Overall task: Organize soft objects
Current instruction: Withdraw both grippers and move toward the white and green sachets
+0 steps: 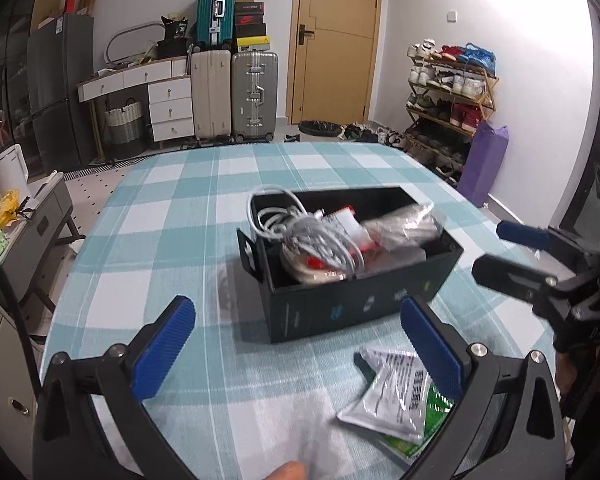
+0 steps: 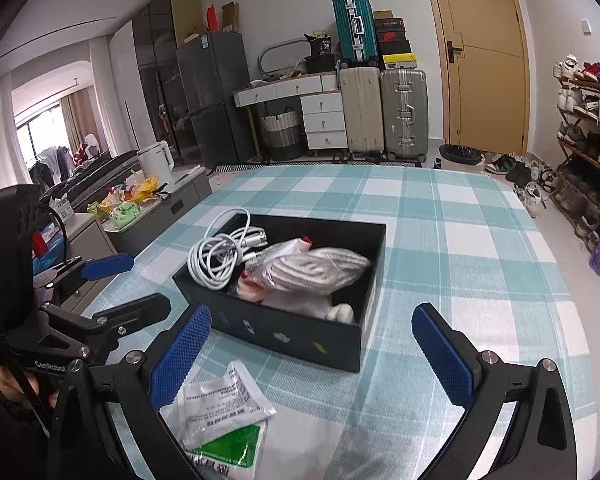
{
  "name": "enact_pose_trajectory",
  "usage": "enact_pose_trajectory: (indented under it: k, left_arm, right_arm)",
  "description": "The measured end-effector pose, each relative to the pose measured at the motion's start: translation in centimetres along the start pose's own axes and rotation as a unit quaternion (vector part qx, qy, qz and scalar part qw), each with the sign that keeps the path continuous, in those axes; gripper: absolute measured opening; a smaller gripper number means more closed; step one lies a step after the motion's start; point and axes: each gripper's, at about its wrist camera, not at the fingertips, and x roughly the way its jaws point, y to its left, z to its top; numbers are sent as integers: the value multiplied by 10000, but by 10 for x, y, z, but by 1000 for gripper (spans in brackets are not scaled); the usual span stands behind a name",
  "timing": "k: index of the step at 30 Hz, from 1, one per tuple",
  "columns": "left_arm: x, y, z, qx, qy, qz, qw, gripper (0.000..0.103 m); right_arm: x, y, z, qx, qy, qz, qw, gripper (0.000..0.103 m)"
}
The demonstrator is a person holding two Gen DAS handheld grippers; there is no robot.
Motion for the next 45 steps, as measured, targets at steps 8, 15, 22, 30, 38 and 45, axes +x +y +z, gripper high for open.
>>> enact_pose_trajectory:
  k: [8,15,22,30,38,45]
  left_arm:
    - [2,-5,-17,59,139,6,9999,103]
    - [9,-17,-27,257,357,-129,9989,103]
    - [14,-27,-34,451,518,-228,9974,103]
    - [26,-40,-39,715,797,-363,9936,103]
    - [32,-51,-40,913,899,-521,9904,103]
    - [38,-58,-48,997,1087,-658,9869,86]
  right_arm:
    - [-5,-2,-19,-63,179,-19,9998,102]
    - [0,-5,-26,-126,357,-33,9993,102]
    - [-1,-7,-28,-136,416,-5,9990,102]
    - [5,-10,-29,-101,494,-11,9987,102]
    - [10,-14,-32,-43,592,2,9982,102]
    - [13,-15,-33,-35,647,23,9979,102]
